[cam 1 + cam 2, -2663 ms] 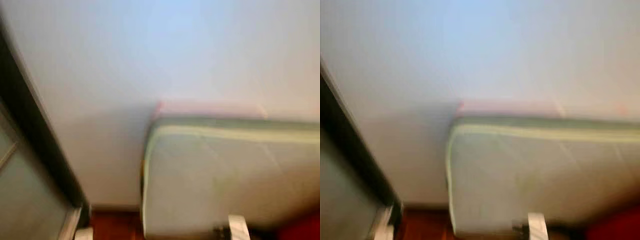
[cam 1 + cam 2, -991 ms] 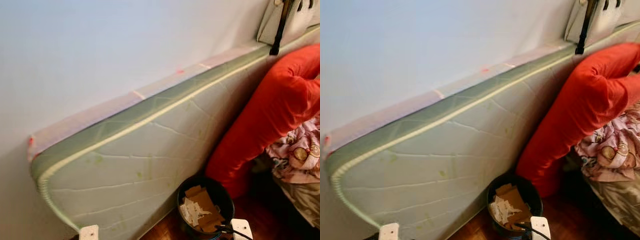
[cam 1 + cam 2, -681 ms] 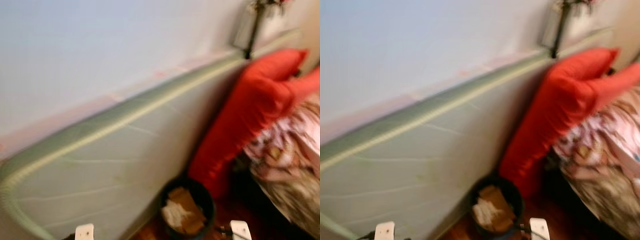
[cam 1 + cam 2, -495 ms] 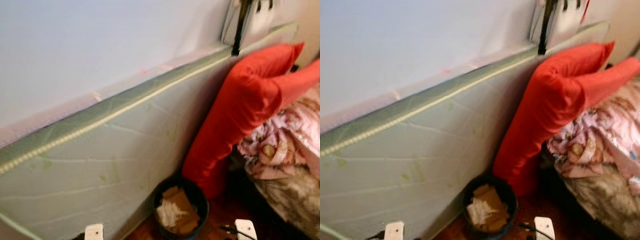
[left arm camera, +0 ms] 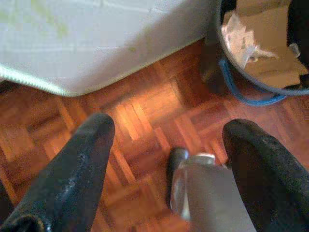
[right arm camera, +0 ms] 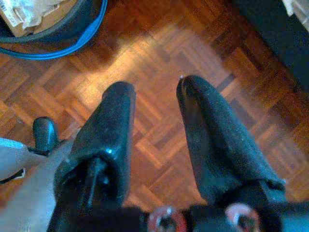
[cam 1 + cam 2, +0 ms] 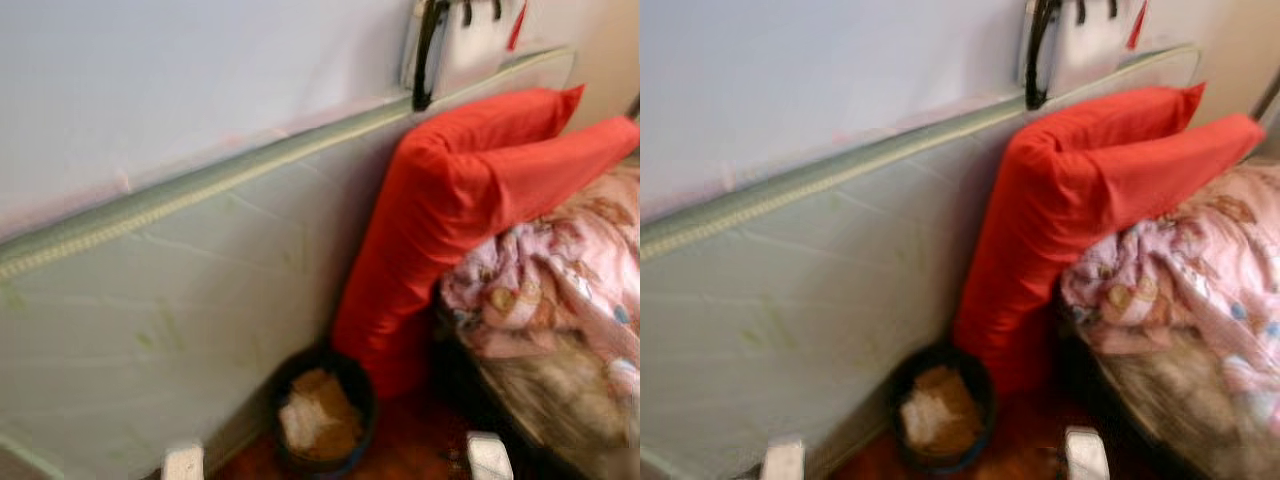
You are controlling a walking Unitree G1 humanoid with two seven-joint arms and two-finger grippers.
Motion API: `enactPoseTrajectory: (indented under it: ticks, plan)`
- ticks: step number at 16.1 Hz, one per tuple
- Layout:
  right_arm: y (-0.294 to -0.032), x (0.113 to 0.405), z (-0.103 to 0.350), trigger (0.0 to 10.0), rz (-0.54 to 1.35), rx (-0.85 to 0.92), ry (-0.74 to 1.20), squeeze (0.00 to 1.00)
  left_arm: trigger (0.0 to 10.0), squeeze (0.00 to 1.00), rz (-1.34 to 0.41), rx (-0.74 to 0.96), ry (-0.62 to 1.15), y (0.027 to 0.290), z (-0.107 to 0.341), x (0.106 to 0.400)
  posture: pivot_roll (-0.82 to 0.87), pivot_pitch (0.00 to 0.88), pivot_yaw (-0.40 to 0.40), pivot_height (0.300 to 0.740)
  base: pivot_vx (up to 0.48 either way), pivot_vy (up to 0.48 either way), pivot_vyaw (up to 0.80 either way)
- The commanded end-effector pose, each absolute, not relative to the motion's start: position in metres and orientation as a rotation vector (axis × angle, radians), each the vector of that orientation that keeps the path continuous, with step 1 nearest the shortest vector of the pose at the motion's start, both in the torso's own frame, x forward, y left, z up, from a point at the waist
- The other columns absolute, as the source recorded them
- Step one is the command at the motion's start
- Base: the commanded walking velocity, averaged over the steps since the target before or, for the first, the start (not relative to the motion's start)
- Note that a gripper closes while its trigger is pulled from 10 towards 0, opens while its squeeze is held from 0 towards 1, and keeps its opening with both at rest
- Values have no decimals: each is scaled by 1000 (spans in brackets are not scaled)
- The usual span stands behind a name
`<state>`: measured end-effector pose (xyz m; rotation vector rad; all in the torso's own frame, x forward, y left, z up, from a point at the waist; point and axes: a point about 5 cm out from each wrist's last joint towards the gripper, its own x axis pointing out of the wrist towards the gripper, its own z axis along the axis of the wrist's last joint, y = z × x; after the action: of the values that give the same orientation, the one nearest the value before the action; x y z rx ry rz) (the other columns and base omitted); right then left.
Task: Clean up the room
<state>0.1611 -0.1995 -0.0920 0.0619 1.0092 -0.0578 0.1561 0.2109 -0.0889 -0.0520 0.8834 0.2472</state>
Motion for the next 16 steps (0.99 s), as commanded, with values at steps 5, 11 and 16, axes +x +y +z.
enactPoseTrajectory:
  ticks: [5, 11, 16]
  plan:
    - [-216, 189, -75, 10000, -159, 227, 856, 0, 10000, 0, 222, 60, 855, 244, -59, 208, -53, 0, 32, 740, 0, -326, 0]
    - [-216, 188, -76, 10000, -138, 208, 862, 0, 10000, 0, 221, 59, 856, 243, -60, 207, -63, 0, 36, 740, 0, -331, 0]
    - [-214, 186, -76, 10000, -131, 220, 864, 0, 10000, 0, 215, 65, 860, 244, -60, 206, -69, 0, 42, 740, 0, -330, 0]
